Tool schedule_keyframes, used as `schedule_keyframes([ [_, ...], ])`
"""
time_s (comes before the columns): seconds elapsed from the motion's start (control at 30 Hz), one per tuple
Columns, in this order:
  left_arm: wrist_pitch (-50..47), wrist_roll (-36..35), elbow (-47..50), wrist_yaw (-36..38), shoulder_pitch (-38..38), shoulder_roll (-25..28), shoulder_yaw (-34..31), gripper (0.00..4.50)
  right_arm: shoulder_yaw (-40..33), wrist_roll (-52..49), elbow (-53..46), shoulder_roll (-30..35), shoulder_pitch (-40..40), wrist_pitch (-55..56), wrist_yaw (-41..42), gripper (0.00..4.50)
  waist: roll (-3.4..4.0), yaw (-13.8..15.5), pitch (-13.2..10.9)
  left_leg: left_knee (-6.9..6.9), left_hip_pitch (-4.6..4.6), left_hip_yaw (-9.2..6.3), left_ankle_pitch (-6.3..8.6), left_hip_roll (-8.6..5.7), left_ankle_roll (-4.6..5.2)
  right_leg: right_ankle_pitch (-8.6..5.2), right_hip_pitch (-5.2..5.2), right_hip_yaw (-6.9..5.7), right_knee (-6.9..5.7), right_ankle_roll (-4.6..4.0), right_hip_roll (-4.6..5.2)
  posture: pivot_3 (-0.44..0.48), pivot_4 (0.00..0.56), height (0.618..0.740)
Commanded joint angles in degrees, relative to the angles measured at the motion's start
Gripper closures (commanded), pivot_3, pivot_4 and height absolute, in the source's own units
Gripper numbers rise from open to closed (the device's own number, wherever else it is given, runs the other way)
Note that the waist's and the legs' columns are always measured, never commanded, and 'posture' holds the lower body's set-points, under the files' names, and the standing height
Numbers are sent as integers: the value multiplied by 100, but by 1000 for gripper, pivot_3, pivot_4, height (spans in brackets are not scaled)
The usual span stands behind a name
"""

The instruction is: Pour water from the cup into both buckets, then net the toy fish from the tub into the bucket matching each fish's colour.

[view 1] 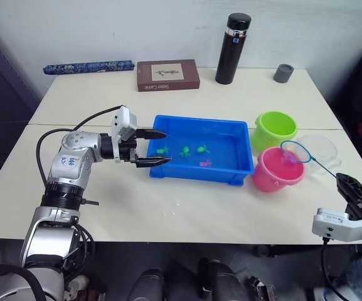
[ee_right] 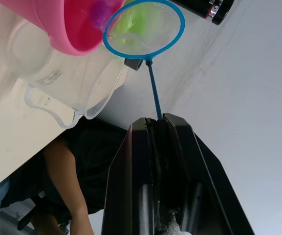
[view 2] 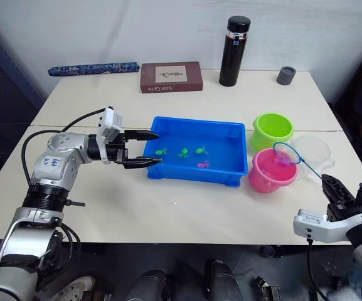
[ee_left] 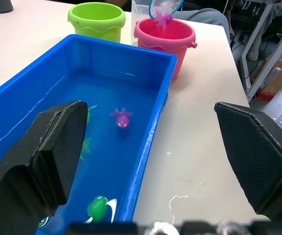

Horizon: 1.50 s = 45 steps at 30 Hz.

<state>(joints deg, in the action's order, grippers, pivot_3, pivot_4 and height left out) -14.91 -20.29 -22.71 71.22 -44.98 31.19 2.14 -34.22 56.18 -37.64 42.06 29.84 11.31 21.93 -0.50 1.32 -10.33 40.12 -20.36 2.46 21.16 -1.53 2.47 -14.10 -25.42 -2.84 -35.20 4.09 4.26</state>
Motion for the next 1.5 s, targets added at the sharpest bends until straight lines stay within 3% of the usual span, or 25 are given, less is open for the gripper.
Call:
schedule_keyframes([
  [0.03,54,-67,222,3,-30,21,-123,17,-167,47,-51,-73,-29,-2,-116,4500,0,0,0,0,0,0,0,0,0,0,0,0,0,0,0,0,150,740],
  [0.23,28,-82,223,2,6,84,-168,17,-197,-1008,64,-13,-413,-147,312,4500,-1,-4,0,3,1,1,-1,0,1,0,1,2,-4,0,1,0,150,740],
  [0.43,-39,-104,278,-85,111,257,-342,17,-150,-3469,-54,418,-1600,-1166,1659,4500,-1,-51,0,6,8,6,-2,2,4,0,3,5,-15,-1,3,0,150,740],
  [0.67,-237,-137,609,-311,413,476,-594,17,1034,-4862,-146,772,-3222,-3789,2701,4500,-1,-42,0,10,8,2,-2,3,5,-2,2,3,-22,-3,9,0,150,740],
  [0.8,-413,-207,971,-445,766,714,-790,17,1713,-5277,237,1009,-4022,-4531,2935,4500,-1,-52,0,9,5,-1,-2,3,5,-2,-2,2,-19,-4,15,0,150,740],
  [1.1,-779,-416,1853,-794,1472,978,-1145,17,2981,-5129,1385,1082,-5090,-3720,2729,4500,-1,-48,0,8,0,-10,-1,2,4,-2,-4,-3,-11,-5,22,0,150,740],
  [1.5,-1102,-639,2446,-1080,1920,1152,-1391,17,3658,-4827,2146,1017,-5147,-2456,2614,4500,-1,-69,0,7,-2,-10,-1,2,2,-2,-5,-7,-8,-5,22,0,150,740],
])
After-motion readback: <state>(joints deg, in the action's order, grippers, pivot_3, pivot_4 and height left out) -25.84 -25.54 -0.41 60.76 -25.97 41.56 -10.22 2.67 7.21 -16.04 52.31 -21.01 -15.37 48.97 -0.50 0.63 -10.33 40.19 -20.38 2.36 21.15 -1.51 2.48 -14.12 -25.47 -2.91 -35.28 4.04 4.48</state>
